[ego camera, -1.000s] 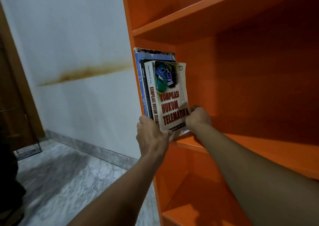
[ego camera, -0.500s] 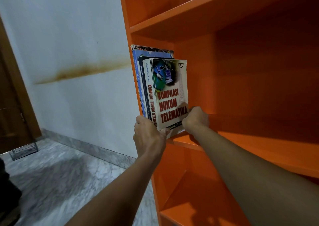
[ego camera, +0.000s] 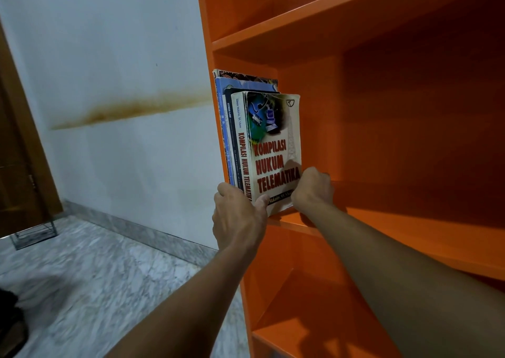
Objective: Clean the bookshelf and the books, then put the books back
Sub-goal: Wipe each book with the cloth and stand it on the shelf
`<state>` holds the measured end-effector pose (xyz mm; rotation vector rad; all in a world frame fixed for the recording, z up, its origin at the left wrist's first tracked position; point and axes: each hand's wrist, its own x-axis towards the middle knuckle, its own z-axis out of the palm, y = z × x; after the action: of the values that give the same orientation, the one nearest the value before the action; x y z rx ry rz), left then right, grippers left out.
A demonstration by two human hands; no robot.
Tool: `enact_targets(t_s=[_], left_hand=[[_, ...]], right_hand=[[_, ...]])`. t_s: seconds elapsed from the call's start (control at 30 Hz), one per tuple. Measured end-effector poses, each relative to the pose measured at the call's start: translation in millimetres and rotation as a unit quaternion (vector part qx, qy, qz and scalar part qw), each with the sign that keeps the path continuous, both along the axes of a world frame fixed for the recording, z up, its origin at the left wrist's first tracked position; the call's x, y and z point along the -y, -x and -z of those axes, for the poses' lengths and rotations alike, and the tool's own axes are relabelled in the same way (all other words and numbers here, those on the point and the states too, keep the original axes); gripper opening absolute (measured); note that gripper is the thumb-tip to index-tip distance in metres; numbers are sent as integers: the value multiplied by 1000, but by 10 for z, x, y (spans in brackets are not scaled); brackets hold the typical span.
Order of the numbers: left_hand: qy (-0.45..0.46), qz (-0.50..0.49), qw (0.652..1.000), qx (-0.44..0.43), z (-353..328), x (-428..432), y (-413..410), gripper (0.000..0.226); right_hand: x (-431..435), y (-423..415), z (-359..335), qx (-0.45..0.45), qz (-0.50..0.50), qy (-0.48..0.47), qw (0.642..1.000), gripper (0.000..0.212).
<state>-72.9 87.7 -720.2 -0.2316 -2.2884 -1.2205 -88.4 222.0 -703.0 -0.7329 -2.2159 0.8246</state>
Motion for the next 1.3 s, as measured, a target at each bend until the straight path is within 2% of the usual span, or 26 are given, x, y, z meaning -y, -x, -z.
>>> enact_targets(t_s=[0.07, 0.17, 0.27, 0.4, 0.5, 0.73, 0.87, 1.0, 1.13, 1.23, 1.3], left_hand=[[-1, 0, 1000, 2, -16, 26, -17, 45], [13, 2, 1000, 4, -42, 76, -36, 36], [31, 20, 999, 9, -66, 162, -54, 31], [73, 56, 996, 2, -135, 359, -94, 31], [99, 84, 992, -2, -174, 557, -118, 34], [145, 154, 977, -18, -20, 1077, -224, 31], [192, 208, 959, 19, 359, 1127, -493, 27], [241, 291, 923, 67, 689, 930, -931, 32], [273, 347, 892, 95, 836, 681, -1424, 31], [286, 374, 876, 107, 959, 530, -1675, 18], [279, 378, 874, 121, 1164, 417, -1786, 22]], right_hand=[[7, -74, -19, 7, -9, -15, 1000, 14], [56, -190, -62, 22, -15, -37, 999, 3], [138, -287, -102, 32, -17, -51, 998, 7], [285, -422, -191, 44, -14, -46, 998, 7], [472, -550, -255, 62, -6, -61, 996, 16], [1089, -1008, -149, 91, 36, -118, 988, 11], [1430, -1556, 110, 169, 98, -145, 970, 25], [1483, -2240, 507, 268, 127, -101, 950, 23], [1289, -2837, 878, 358, 124, -85, 922, 9], [1093, -3130, 1145, 421, 108, -77, 897, 18], [998, -3219, 1397, 444, 88, -88, 888, 22]])
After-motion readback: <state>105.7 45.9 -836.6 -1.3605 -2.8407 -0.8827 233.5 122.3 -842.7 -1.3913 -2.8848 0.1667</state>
